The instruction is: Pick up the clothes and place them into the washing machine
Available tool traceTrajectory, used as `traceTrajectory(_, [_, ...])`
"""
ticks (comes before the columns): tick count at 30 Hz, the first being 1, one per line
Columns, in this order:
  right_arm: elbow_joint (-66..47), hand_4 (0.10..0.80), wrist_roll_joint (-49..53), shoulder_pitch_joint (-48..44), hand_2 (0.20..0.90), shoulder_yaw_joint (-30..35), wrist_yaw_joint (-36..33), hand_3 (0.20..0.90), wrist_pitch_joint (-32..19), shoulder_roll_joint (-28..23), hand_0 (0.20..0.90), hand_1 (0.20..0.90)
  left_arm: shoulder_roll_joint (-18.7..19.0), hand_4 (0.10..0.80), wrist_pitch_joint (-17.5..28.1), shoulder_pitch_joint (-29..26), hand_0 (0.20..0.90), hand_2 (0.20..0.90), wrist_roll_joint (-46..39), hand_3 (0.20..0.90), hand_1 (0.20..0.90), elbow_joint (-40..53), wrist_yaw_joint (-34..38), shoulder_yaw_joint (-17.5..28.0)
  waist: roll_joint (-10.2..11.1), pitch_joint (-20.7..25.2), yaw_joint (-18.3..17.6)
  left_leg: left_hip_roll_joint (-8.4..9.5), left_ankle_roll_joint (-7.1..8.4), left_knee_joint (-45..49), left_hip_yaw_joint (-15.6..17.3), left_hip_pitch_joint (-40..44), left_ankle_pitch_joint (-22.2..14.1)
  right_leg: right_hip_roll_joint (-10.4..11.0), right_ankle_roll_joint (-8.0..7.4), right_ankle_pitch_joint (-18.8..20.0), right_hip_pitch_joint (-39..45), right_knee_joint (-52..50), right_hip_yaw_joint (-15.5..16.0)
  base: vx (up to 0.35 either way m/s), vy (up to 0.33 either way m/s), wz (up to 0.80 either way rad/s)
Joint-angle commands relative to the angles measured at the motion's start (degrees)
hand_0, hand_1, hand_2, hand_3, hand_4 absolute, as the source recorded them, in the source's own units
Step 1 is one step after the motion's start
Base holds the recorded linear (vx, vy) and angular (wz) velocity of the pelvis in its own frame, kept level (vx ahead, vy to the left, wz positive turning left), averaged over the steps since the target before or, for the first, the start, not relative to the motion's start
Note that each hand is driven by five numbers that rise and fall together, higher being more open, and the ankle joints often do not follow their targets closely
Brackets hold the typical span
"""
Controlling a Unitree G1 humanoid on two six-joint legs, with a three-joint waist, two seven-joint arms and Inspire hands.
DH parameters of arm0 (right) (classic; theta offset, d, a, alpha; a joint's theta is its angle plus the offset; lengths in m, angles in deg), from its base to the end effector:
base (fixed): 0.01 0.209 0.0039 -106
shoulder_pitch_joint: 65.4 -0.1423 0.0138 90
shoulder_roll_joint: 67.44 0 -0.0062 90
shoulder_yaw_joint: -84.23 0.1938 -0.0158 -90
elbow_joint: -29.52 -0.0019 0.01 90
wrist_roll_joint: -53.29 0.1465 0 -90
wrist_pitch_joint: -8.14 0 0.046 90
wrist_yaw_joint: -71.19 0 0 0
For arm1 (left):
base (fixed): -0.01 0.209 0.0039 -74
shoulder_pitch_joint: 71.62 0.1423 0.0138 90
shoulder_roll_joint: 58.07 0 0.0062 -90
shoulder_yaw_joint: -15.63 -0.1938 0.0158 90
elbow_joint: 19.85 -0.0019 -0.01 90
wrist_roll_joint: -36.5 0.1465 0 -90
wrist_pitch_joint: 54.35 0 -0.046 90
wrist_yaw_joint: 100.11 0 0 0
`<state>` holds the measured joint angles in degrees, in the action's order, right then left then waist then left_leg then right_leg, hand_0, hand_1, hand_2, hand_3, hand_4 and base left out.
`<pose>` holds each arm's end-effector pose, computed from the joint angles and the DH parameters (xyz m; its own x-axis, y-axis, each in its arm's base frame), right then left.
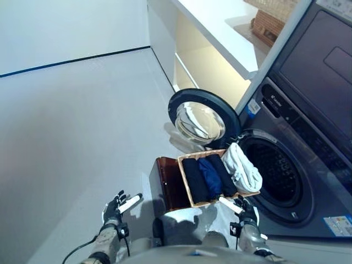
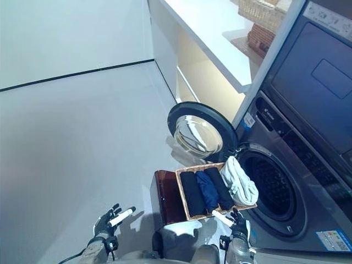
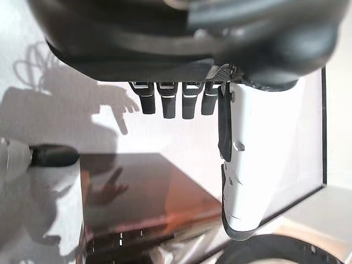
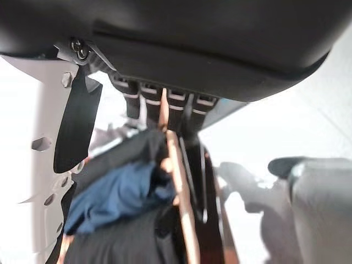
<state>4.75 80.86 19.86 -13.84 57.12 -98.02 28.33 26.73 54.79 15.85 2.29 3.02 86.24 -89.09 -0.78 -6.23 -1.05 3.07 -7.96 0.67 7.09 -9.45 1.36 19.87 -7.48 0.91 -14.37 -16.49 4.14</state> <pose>0.1319 -0.2034 -0.1166 0.6139 -0.3893 -0.6867 0.4289 0.8948 -0.1240 0.1121 0.2013 -0.1235 0.6419 0.2615 -0.7208 -0.3503 0.9362 0.0277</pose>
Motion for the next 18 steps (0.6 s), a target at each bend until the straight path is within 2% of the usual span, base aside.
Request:
traceTrajectory(1, [-5.25, 0.8, -0.37, -3.13, 0.9, 0.52, -2.27, 0.9, -2.69, -2.69, 0.9, 0.9, 1.91, 0.8, 3.63, -2.78, 0.9, 0.9, 0.2, 0.9, 0.9, 2.02, 0.75, 1.76, 1.81, -2.55, -2.55, -4.31, 8.89, 5.6, -2.61, -0.11, -4.29, 3.6, -2.34, 10.09, 3.17, 9.13, 1.73, 0.107, -0.201, -0.08])
traceTrajectory(5, [-6.45, 0.8, -1.12, -2.38, 0.9, 0.82, -2.52, 0.9, -1.81, -2.68, 0.9, 0.9, 2.15, 0.8, 3.69, -2.75, 0.9, 0.9, -0.64, 0.9, 0.9, 1.52, 1.12, 1.55, 3.26, -2.89, -3.69, -5.46, 10.82, 5.36, -4.05, 2.16, -5.41, 6.04, -4.66, 16.5, 1.07, 14.3, 0.52, 0.141, -0.205, 0.24])
traceTrajectory(8, [-7.23, 0.8, -1.55, -1.45, 0.9, 0.67, -2.31, 0.9, -1.22, -2.43, 0.9, 0.9, 2.18, 0.8, 3.45, -2.21, 0.9, 0.9, -0.96, 0.9, 0.9, 1.62, 1.08, 1.27, 4.05, -2.5, -3.89, -6.4, 11.75, 4.55, -4.99, 3.77, -5.62, 6.07, -5.48, 18.47, 1.24, 14.34, -1.14, 0.137, -0.207, 0.52])
traceTrajectory(12, [-6.56, 0.8, -2.46, -0.98, 0.9, 0.8, -2.08, 0.9, -0.89, -2.69, 0.9, 0.9, 1.66, 0.8, 3.22, -1.72, 0.9, 0.9, -0.91, 0.9, 0.9, 1.4, 0.98, 1.76, 4.94, -1.15, -3.0, -7.16, 12.81, 2.41, -5.82, 5.25, -5.54, 4.5, -6.34, 16.73, 3.0, 15.6, 1.61, 0.099, -0.145, 0.03])
traceTrajectory(18, [-5.39, 0.8, -2.6, -1.4, 0.9, 1.71, -2.39, 0.9, -1.29, -4.23, 0.9, 0.9, 0.26, 0.8, 3.25, -1.87, 0.9, 0.9, -0.7, 0.9, 0.9, 1.68, 1.12, 1.5, 3.7, 0.57, -2.46, -10.19, 14.12, -0.82, -7.05, 5.71, -3.36, 1.93, -6.0, 13.14, 4.45, 15.84, 4.04, 0.062, -0.105, -0.04])
